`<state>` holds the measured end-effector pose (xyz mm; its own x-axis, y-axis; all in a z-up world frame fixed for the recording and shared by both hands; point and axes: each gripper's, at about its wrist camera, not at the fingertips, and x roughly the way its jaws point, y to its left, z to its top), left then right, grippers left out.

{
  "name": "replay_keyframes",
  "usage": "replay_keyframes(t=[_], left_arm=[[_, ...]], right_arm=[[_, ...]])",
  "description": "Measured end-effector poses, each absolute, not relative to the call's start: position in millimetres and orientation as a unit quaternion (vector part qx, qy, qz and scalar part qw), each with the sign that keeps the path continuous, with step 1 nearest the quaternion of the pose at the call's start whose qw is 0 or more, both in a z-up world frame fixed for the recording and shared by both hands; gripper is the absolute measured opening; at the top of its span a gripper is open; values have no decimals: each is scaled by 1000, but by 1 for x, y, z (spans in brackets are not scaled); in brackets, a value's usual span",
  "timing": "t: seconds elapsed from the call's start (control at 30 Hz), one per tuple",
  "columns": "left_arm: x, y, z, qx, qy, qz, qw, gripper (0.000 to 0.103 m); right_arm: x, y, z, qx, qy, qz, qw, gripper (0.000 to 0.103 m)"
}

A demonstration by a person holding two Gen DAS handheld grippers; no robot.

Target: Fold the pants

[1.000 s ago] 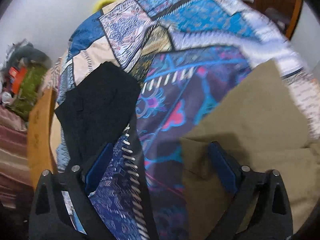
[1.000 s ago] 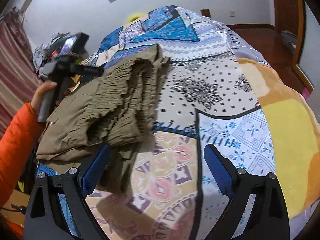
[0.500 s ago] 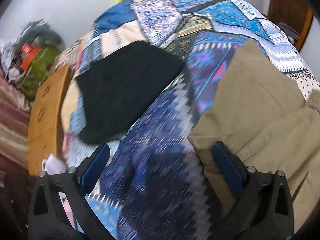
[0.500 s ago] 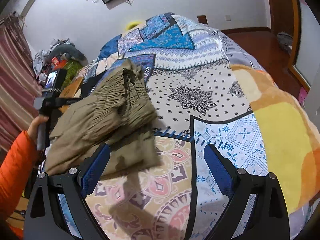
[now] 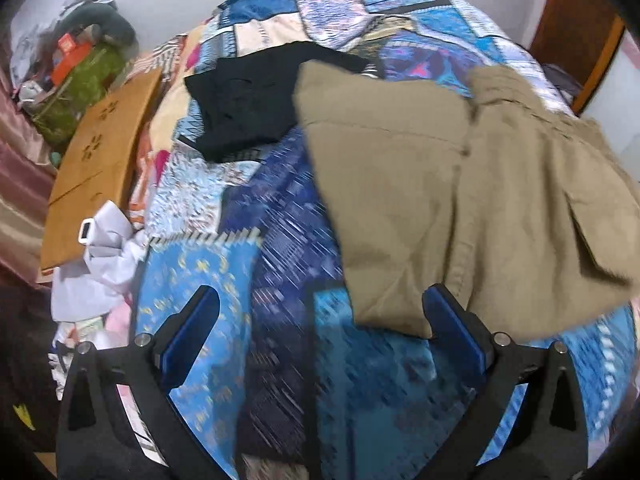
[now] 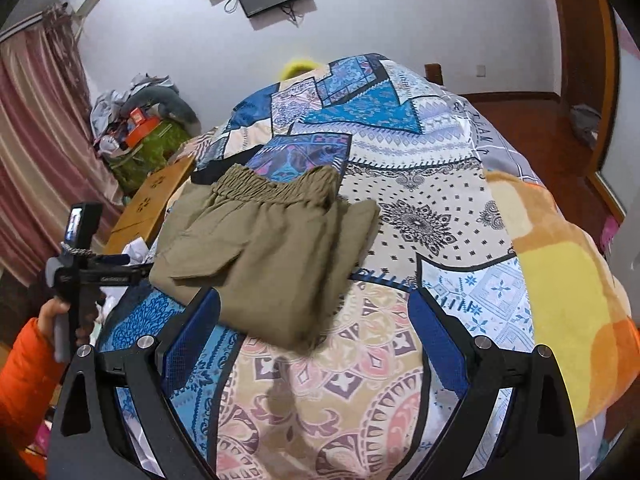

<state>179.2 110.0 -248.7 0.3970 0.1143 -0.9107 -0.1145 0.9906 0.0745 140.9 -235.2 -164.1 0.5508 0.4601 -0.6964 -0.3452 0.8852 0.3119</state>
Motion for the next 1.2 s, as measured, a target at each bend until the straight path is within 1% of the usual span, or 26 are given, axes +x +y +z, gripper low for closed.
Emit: replay_keyframes(t=[0.07, 0.17, 0.23, 0.33, 0.37, 0.4, 0.43, 0.5, 0.53, 0.6, 0.73, 0.83, 1.03, 1.07, 1.1, 1.17, 1.2], left_arm=[[174, 102, -245, 9, 540, 65, 839, 103], [168, 87, -235, 50, 519, 70, 850, 103], [165, 81, -225, 64, 498, 67, 862, 103], [168, 81, -220, 56, 492, 56, 867, 100], [170, 82, -220, 52, 492, 55, 867, 95], [173, 83, -223, 47, 495, 54, 866, 85], [175, 85, -226, 43, 498, 56, 864, 80], [178, 89, -236, 33, 511, 58, 857, 61], [179, 91, -242, 29, 516, 57, 854, 60], [175, 94, -245, 25, 510, 52, 858, 61], [170, 101, -250, 60, 512, 89, 852, 61], [170, 116, -249, 32, 521, 82, 849, 60], [178, 119, -210, 22, 491, 67, 868, 61], [182, 115, -201, 22, 483, 58, 874, 65], [187, 109, -193, 27, 474, 51, 878, 74], [198, 97, -183, 40, 458, 40, 887, 86], [202, 89, -178, 46, 449, 32, 892, 89]], right_arm=[[142, -231, -167, 69, 418, 232, 876, 94], [144, -227, -169, 66, 417, 235, 875, 93], [147, -224, -169, 55, 413, 235, 878, 90], [156, -222, -171, 43, 416, 236, 877, 79], [162, -222, -173, 41, 419, 235, 876, 73], [165, -222, -176, 39, 423, 236, 874, 67], [169, -221, -179, 38, 428, 237, 871, 63], [177, -220, -188, 39, 445, 242, 861, 47], [180, -219, -194, 42, 453, 248, 855, 44], [182, -216, -206, 37, 466, 252, 847, 39], [178, -216, -210, 26, 461, 257, 849, 37], [180, -217, -204, 28, 469, 260, 843, 37], [186, -209, -178, -20, 451, 267, 851, 37], [188, -208, -175, -21, 448, 268, 852, 37], [194, -207, -171, -19, 447, 270, 853, 37], [204, -204, -167, -15, 446, 271, 853, 37], [209, -201, -167, -15, 447, 273, 852, 37]])
